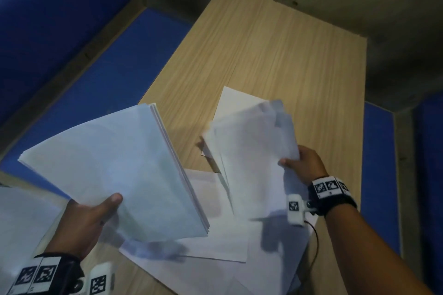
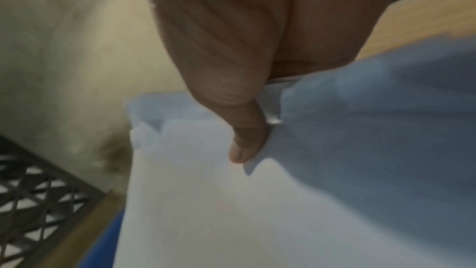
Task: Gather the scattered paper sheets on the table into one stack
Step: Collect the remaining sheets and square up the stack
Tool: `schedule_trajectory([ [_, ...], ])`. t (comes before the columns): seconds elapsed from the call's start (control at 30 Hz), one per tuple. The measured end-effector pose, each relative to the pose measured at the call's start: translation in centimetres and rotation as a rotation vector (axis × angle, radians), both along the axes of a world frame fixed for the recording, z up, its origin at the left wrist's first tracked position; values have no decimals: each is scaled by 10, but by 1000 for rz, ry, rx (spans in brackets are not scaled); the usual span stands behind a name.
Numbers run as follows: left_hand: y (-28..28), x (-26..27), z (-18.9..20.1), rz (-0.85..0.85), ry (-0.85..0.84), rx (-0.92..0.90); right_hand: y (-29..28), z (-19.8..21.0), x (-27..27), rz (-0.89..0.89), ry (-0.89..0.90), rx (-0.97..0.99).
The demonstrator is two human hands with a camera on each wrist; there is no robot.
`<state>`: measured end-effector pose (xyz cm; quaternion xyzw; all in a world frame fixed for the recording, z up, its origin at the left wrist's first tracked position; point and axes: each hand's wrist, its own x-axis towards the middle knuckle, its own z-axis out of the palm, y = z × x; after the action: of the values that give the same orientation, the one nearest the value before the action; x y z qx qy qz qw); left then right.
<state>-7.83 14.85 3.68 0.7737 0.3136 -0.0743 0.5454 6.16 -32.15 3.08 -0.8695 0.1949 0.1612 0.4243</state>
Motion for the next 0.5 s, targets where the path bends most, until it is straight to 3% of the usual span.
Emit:
schedule_trajectory([
  [0.17, 3, 3, -9, 6, 22, 25, 46, -37, 47, -234, -10, -14],
  [0.33, 4, 10, -8, -8, 11, 57, 98, -53, 70, -241, 210, -399],
  [0.5, 15, 12, -17, -20, -14, 51, 107, -67, 84, -375, 225, -310],
])
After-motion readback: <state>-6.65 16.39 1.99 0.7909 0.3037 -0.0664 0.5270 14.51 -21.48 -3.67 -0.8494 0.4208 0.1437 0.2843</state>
